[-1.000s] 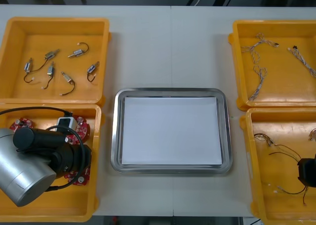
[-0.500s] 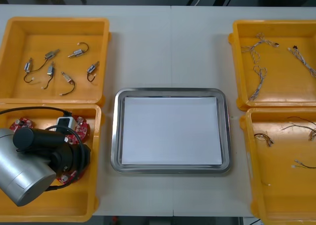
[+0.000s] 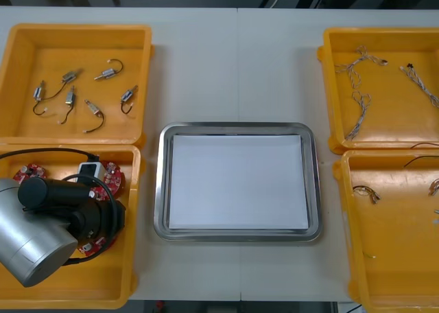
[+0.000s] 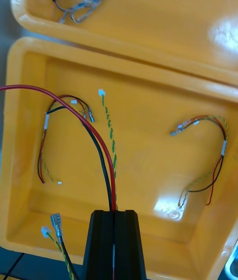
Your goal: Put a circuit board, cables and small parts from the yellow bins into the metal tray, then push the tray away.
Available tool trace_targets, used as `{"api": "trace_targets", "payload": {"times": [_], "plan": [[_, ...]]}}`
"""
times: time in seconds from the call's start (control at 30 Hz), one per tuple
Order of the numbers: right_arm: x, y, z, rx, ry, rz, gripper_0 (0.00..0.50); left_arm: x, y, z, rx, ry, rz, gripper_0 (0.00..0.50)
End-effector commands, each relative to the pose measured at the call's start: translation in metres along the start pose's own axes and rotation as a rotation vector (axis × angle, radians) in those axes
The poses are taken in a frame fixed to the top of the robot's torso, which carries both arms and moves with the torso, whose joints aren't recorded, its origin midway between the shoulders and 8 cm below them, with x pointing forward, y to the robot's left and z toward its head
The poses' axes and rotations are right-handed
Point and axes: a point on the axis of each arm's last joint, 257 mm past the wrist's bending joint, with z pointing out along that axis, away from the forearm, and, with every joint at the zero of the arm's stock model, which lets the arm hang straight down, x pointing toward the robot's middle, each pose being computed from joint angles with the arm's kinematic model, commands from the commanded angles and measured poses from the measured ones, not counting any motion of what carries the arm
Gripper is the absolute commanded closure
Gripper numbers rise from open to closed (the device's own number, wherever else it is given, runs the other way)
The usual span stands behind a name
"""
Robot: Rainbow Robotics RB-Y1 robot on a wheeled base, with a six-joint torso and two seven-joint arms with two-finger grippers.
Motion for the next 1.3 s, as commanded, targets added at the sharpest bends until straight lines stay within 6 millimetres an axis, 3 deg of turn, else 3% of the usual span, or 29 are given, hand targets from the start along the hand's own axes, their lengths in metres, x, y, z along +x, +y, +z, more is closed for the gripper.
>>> {"api": "trace_targets", "payload": {"times": [0.03, 0.47, 0.87, 1.1, 1.3], "plan": [[-0.035, 0.024, -0.018, 0.017, -0.056, -0.144, 0.5, -0.01, 0.006, -0.004, -0.018, -0.028, 0.008, 0.5], [-0.053, 0.097, -0.024, -0.119, -0.101, -0.337, 0.5, -0.017, 0.015, -0.013, -0.014, -0.02, -0.001, 0.5], [-0.059, 0.132, -0.021, -0.149, -0.075, -0.493, 0.5, -0.017, 0.034, -0.044, -0.04, 0.035, 0.022, 0.5], [-0.065, 0.148, -0.014, -0.146, -0.08, -0.563, 0.5, -0.018, 0.052, -0.049, -0.059, 0.033, 0.03, 0.5], [-0.072, 0.151, -0.008, -0.12, -0.089, -0.593, 0.5, -0.014, 0.065, -0.049, -0.056, 0.021, 0.034, 0.5]]}}
